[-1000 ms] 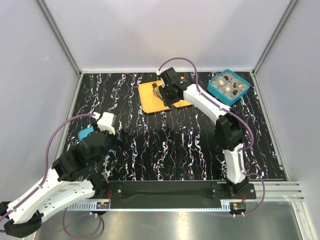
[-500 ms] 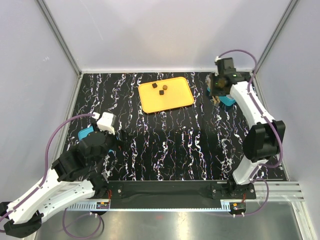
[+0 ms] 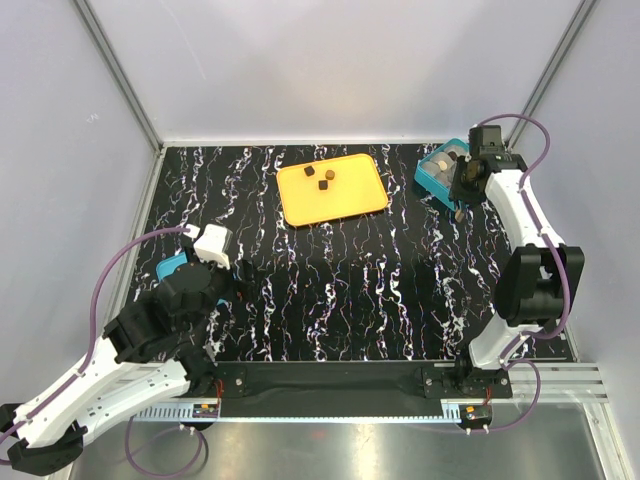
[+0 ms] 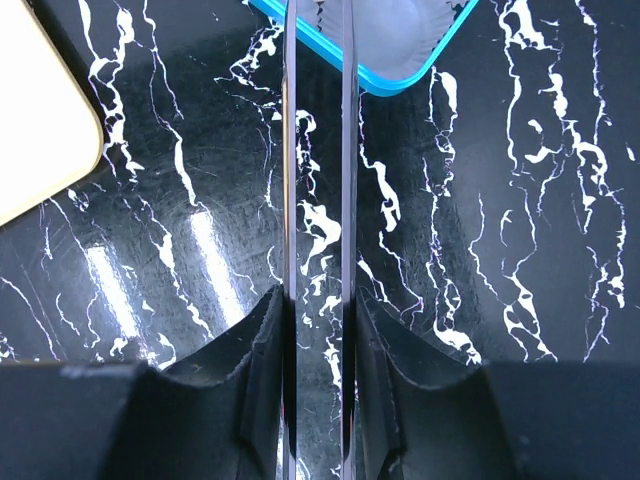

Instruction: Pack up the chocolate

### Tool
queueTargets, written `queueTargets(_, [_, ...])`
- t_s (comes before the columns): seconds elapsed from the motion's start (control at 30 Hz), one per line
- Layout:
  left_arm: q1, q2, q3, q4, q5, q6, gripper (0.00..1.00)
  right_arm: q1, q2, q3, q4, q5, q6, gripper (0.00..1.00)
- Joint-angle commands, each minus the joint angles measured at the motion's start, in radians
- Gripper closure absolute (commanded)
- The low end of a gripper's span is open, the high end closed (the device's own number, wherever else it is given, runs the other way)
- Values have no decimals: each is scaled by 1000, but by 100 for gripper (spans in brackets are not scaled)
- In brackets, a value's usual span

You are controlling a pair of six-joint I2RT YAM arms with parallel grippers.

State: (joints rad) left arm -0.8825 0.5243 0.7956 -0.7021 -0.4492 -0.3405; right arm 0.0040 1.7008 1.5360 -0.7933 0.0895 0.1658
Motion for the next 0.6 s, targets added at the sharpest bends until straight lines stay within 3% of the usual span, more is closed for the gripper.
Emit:
queueTargets(0.0, [-1, 2, 4, 50, -9, -2, 1, -27, -46, -14, 52, -8, 14, 70])
queueTargets(0.57, [-1, 8, 2, 50, -13, -2, 1, -47, -9, -54, 115, -83, 35, 66])
